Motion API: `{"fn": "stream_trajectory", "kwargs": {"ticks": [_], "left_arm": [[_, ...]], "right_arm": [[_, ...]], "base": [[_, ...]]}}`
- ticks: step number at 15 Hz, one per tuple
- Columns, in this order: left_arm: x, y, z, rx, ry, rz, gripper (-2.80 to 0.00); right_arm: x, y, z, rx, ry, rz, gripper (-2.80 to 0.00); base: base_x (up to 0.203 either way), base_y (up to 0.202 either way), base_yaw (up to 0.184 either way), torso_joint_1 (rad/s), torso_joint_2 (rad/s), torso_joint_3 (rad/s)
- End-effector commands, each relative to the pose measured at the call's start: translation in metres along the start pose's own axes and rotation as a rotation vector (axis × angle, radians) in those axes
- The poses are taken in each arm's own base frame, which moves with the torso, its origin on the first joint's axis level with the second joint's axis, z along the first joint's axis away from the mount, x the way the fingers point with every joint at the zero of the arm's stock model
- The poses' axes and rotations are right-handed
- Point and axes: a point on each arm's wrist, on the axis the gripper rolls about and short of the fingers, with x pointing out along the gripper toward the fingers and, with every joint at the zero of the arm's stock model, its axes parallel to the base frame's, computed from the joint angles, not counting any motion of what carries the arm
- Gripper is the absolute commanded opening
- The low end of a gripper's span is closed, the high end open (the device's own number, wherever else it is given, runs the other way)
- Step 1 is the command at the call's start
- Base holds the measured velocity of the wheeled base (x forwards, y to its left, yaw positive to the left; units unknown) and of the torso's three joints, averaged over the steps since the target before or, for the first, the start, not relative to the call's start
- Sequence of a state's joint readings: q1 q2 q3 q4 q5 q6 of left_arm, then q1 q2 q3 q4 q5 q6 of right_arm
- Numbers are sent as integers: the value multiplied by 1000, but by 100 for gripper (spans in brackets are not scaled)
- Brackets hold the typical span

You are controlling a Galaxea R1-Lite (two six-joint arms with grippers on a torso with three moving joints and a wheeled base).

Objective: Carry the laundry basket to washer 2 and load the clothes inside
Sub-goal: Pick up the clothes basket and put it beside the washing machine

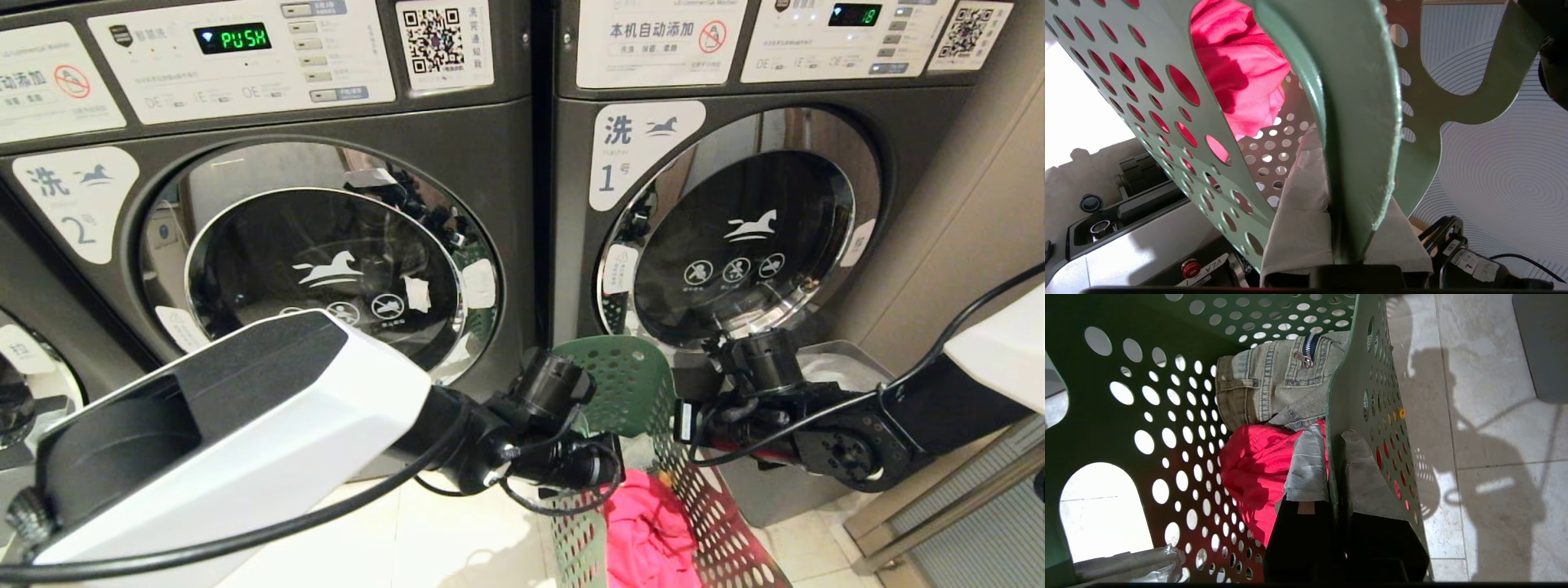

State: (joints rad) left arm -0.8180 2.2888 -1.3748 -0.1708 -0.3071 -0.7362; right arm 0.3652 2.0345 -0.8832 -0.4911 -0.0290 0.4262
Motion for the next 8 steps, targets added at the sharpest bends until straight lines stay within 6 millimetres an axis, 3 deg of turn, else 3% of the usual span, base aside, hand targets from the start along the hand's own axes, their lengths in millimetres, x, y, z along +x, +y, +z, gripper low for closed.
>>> {"fn": "stream_trajectory", "kwargs": {"ticks": [1, 8], "left_arm": [[4, -3, 2, 0, 4, -3, -280], [19, -14, 2, 16, 26, -10, -280]], "right_arm": [[0, -4, 3, 10, -8, -9, -280], [-1, -25, 13, 39, -33, -52, -280]], "base": [[0, 0, 0, 2, 8, -195], [0, 0, 0, 0, 1, -197]]}}
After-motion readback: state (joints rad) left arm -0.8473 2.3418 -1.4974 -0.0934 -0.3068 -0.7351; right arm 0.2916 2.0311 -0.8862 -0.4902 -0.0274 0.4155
